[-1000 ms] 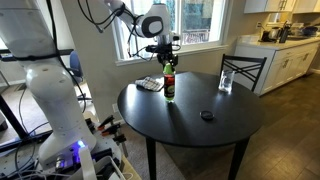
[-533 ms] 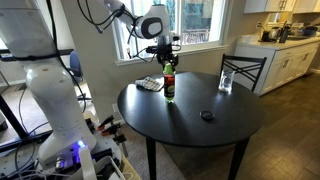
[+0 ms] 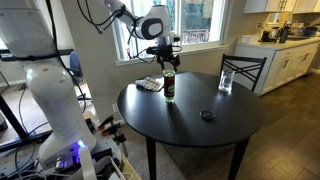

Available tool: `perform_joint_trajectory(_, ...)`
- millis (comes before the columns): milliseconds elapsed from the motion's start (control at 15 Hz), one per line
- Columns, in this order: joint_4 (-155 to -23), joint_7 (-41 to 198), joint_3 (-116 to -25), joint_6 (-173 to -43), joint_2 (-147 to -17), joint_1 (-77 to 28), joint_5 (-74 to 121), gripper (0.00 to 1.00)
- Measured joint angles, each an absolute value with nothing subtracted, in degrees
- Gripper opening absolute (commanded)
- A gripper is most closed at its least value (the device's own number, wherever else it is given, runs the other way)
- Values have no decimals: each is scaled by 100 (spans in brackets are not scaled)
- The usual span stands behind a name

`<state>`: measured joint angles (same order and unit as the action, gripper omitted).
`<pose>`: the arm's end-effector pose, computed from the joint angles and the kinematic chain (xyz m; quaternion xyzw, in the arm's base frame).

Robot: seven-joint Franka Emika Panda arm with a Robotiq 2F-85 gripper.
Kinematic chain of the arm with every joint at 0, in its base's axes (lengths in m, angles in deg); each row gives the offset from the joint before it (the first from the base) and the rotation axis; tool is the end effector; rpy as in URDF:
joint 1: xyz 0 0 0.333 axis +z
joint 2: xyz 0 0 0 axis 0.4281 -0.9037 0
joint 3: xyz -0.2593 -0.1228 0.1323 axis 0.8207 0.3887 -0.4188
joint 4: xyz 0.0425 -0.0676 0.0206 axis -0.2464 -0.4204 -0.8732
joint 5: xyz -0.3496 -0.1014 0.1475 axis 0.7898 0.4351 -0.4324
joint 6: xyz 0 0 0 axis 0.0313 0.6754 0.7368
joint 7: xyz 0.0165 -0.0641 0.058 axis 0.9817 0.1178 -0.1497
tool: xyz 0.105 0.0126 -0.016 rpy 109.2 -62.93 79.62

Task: Pick up the green tennis ball and put it in the storage container

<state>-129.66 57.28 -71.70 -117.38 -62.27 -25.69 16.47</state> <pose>0.5244 -0.0256 0.3875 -0.9874 -0.0930 -0.1276 0.0052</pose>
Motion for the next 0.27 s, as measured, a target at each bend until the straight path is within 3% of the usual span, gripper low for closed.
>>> perform_joint_trajectory(267, -12967, 5728, -7117, -11738, -6231, -2592, 1649, 100)
